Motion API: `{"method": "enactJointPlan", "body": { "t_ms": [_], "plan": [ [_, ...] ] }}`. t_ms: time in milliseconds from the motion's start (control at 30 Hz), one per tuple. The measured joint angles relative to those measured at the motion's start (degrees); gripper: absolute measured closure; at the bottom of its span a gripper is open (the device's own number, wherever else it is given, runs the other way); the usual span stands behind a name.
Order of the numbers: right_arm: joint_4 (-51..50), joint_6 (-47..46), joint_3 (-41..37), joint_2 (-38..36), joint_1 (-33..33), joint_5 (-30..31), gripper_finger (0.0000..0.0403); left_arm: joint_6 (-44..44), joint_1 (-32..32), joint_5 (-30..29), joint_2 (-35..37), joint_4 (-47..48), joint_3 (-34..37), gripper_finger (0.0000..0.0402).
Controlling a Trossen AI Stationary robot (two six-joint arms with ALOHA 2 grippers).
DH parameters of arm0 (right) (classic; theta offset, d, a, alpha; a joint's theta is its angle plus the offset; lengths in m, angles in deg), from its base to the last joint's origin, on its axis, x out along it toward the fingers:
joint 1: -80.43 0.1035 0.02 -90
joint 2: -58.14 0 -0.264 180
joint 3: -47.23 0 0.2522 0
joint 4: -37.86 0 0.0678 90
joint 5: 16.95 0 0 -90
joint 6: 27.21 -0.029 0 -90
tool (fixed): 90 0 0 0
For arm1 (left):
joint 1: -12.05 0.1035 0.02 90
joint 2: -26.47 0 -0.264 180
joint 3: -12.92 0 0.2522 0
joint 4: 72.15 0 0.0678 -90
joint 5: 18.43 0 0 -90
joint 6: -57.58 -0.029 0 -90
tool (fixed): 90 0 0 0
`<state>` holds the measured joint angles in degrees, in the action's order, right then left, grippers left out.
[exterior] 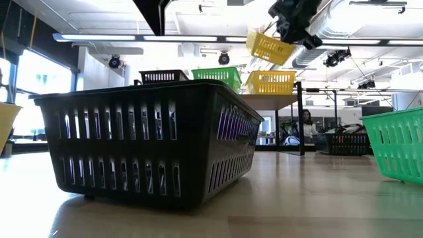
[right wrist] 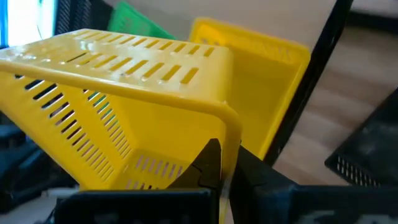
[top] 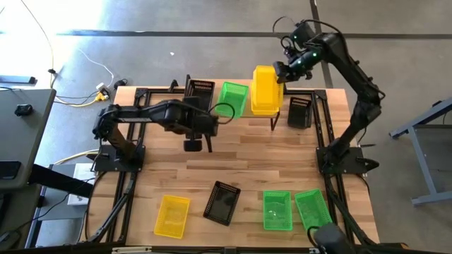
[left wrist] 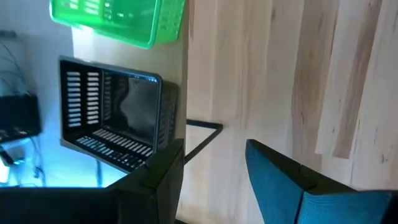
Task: Stack baskets on shelf by color
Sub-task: Stack the top yellow bin on top of the other yellow bin on the shelf
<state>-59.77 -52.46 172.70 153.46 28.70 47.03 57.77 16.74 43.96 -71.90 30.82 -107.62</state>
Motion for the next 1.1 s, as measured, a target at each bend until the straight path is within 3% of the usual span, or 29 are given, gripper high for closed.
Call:
{"method": "enactJointPlan", "body": {
  "t_ms": [300, 1100],
  "plan": [
    [-4.4, 4.3, 0.0, 4.1, -1.2, -1.1, 0.0403, -1.0, 3.7, 2.1, 0.0, -0.1, 0.0, 0.0241],
    [-5.5, -3.2, 0.0, 7.1, -1.1, 0.8, 0.0402, -4.9, 4.0, 2.1, 0.0, 0.1, 0.0, 0.0241]
  ]
}}
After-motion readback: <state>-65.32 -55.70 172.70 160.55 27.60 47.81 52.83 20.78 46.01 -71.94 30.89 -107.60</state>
